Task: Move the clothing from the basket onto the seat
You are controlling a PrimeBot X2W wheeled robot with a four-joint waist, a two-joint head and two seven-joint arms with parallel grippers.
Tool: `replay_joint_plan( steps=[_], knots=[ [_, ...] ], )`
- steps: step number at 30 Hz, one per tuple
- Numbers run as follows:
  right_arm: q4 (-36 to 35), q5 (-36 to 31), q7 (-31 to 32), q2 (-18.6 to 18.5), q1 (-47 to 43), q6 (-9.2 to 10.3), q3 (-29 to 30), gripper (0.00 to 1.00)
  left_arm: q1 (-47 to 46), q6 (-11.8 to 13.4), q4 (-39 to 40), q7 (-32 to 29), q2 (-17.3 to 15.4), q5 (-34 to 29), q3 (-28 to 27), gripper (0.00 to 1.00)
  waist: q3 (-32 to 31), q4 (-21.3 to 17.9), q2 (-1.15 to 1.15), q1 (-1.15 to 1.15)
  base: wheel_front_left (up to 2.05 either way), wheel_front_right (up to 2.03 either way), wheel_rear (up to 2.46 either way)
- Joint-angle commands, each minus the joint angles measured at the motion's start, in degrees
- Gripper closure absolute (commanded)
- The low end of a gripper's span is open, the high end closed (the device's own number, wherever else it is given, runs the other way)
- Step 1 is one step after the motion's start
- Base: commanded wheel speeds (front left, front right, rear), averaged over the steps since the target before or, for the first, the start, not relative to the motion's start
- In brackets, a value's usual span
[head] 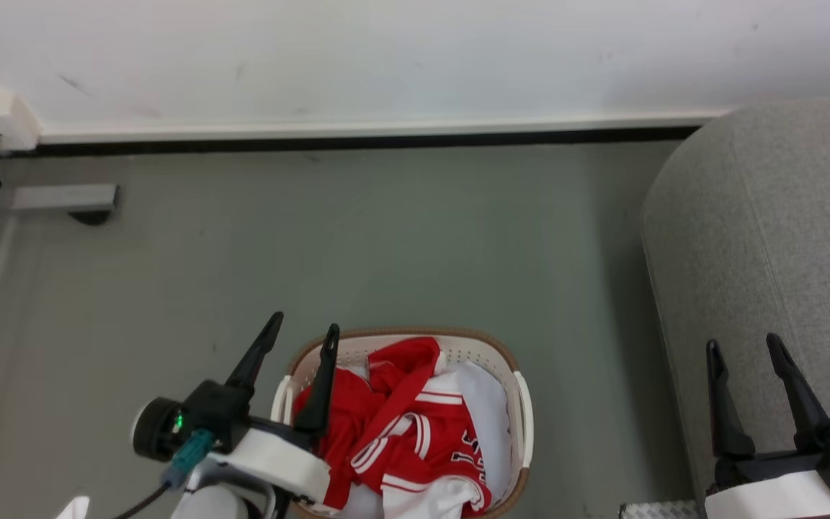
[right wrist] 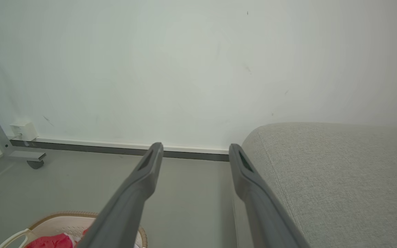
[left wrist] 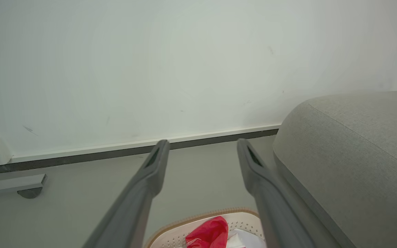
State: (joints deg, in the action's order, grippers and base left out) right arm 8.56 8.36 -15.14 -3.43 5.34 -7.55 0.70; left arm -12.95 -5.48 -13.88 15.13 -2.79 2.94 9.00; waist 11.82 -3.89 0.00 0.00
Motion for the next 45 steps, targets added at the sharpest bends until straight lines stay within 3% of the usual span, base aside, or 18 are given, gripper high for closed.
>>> replay_joint_plan(
  steps=[1, 8, 17, 25, 31, 41, 45],
  knots=[
    [-0.8, -0.7, 0.0, 0.1, 1.3, 0.12, -0.1, 0.00, -2.0, -0.3, -0.8, 0.0, -0.3, -1.1, 0.3, 0.00, 5.4, -1.7, 0.00, 0.00, 0.00, 0.00, 0.00],
    [-3.1, -1.0, 0.0, 0.5, 6.4, 0.12, -1.1, 0.00, -11.2, -0.9, -6.8, 0.0, -1.0, -3.5, 3.7, 0.00, 15.2, -3.6, 0.00, 0.00, 0.00, 0.00, 0.00],
    [-5.7, 0.8, 0.0, 0.5, 11.4, 0.12, -3.9, 0.00, -22.5, -1.0, -23.2, -0.8, -1.0, -7.5, 8.8, 0.00, 24.7, -6.3, 0.00, 0.00, 0.00, 0.00, 0.00],
    [-6.9, 2.1, 0.0, 0.5, 13.4, 0.12, -5.5, 0.00, -30.4, -1.5, -35.9, -6.0, -0.7, -7.7, 12.1, 0.00, 30.0, -7.9, 0.00, 0.00, 0.00, 0.00, 0.00],
    [-8.0, 2.8, 0.0, 0.6, 14.2, 0.12, -6.4, 0.00, -34.4, -1.3, -40.8, -8.1, -1.6, -7.7, 12.5, 0.00, 33.2, -9.4, 0.00, 0.00, 0.00, 0.00, 0.00],
    [-10.2, 4.4, 0.0, 0.6, 14.1, 0.12, -8.3, 0.00, -39.8, 2.6, -48.4, -11.8, -5.2, -8.6, 12.1, 0.00, 39.2, -13.1, 0.00, 0.00, 0.00, 0.00, 0.00],
    [-10.9, 4.8, 0.0, 0.5, 13.7, 0.12, -9.2, 0.00, -40.9, 2.5, -51.0, -12.1, -5.5, -7.9, 12.2, 0.00, 40.7, -14.6, 0.00, 0.00, 0.00, 0.00, 0.00]
  ],
)
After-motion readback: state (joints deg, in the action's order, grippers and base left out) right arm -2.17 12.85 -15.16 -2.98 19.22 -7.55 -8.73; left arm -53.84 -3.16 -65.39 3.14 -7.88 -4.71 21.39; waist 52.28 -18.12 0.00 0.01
